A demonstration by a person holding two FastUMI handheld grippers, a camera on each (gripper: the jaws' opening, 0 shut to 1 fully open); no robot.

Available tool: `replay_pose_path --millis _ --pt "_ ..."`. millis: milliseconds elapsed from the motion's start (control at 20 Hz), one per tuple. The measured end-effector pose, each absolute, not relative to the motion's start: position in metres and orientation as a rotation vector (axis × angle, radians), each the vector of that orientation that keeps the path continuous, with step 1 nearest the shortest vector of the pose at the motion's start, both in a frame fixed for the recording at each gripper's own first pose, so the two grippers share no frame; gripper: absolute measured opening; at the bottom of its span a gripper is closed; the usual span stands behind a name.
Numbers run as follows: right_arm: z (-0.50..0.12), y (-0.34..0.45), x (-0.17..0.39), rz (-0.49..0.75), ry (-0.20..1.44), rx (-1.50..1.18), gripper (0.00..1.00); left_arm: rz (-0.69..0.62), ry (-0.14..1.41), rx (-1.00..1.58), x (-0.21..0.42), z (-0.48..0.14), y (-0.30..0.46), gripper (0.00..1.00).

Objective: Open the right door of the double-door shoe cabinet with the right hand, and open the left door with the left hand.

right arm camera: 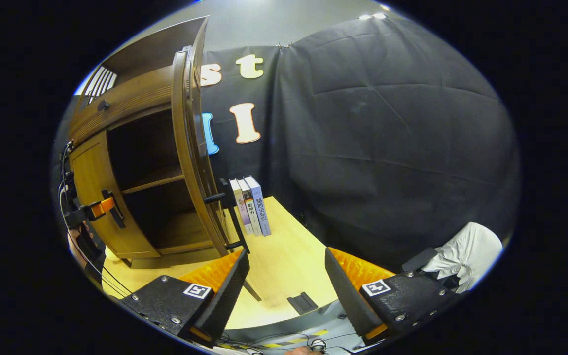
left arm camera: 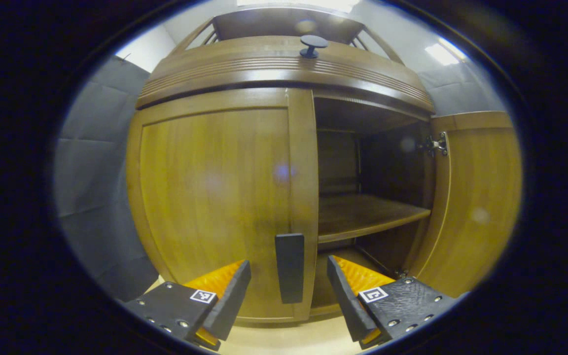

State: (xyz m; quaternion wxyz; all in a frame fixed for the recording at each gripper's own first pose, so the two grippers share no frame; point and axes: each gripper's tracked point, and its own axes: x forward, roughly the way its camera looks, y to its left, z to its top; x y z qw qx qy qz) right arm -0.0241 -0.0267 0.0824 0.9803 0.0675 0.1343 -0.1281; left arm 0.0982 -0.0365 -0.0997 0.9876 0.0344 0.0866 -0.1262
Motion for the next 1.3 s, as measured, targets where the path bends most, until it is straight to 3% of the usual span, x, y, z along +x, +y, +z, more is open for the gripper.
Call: replay_pose_path --millis 50,250,550,650,750,1000,1100,1200,1300 --pt "0.083 -0.025 -0.026 -0.268 0.268 0.144 0.95 -0.265 0.173 0.071 0.1 -0.1 -0.038 0.95" --pt "0.082 -0.012 -0.027 -0.254 0.269 0.147 0.95 -0.286 0.182 0.068 0.113 -0.107 -0.043 0.7" --pt "0.076 0.001 -0.032 -0.203 0.302 0.113 0.95 -0.247 0.146 0.029 0.124 -0.111 -0.04 0.21" --pt "0.08 0.006 -0.033 -0.181 0.297 0.107 0.95 -0.245 0.142 0.029 0.121 -0.113 -0.041 0.16" --pt "0.078 0.008 -0.029 -0.163 0.289 0.089 0.95 -0.245 0.148 0.014 0.12 -0.115 -0.041 0.16" --pt "0.078 0.016 -0.028 -0.122 0.299 0.09 0.95 -0.251 0.154 0.011 0.114 -0.112 -0.039 0.3" --pt "0.077 0.019 -0.029 -0.107 0.3 0.094 0.95 -0.252 0.162 0.005 0.103 -0.116 -0.035 0.17" --pt "0.076 0.02 -0.029 -0.099 0.3 0.095 0.95 -0.256 0.159 0.006 0.095 -0.115 -0.033 0.17" --pt "0.076 0.023 -0.027 -0.088 0.302 0.107 0.95 -0.257 0.158 -0.004 0.089 -0.113 -0.032 0.3"
